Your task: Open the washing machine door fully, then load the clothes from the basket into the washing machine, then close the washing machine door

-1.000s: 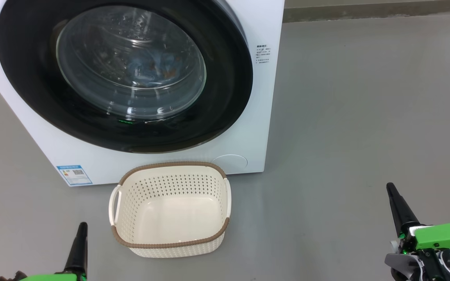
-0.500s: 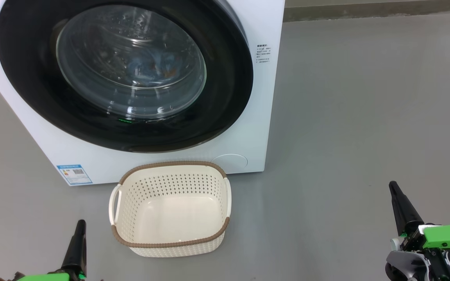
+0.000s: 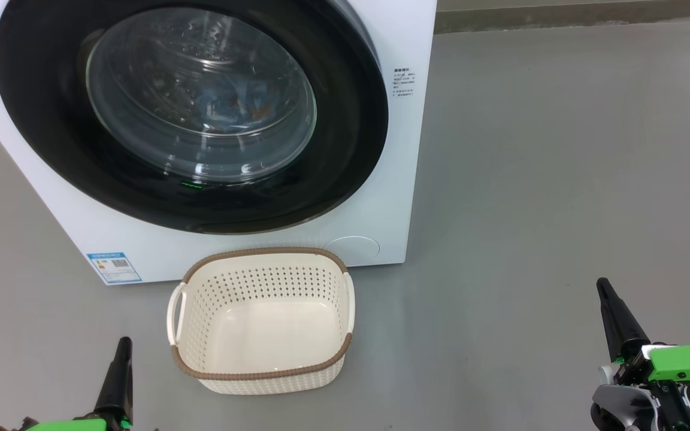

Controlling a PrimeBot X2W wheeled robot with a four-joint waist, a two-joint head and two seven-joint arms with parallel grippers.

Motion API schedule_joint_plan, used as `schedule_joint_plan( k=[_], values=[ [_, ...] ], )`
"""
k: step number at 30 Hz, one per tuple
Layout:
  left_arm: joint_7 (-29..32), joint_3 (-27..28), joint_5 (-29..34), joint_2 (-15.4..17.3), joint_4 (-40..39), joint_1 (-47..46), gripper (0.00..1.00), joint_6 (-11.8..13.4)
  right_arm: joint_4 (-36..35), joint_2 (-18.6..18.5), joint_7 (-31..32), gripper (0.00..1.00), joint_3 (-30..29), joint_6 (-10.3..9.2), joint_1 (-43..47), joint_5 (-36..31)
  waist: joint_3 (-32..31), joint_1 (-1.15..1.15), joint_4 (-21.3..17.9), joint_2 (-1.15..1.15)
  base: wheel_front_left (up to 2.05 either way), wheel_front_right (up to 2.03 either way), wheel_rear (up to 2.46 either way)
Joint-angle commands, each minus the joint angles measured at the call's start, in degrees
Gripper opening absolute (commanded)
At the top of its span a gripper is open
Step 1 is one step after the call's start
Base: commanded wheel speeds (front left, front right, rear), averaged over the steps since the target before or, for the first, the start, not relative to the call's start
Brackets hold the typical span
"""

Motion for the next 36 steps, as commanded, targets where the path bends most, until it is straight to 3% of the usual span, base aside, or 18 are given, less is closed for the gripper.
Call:
schedule_joint_plan(
  k=[1, 36],
  values=[
    [0.4, 1.9, -0.5, 0.5, -1.8, -2.4, 0.0, -0.4, -1.7, -0.5, 0.3, 0.0, 1.0, 0.02, -0.9, 0.2, 0.0, 0.0, 0.0, 0.0, 0.0, 0.0, 0.0],
    [0.4, 1.8, -0.5, 0.5, -1.8, -2.4, 0.0, -0.4, -1.7, -0.4, 0.4, 0.0, 0.9, 0.02, -0.9, 0.1, 0.0, 0.0, 0.0, 0.0, 0.0, 0.0, 0.0]
  ],
)
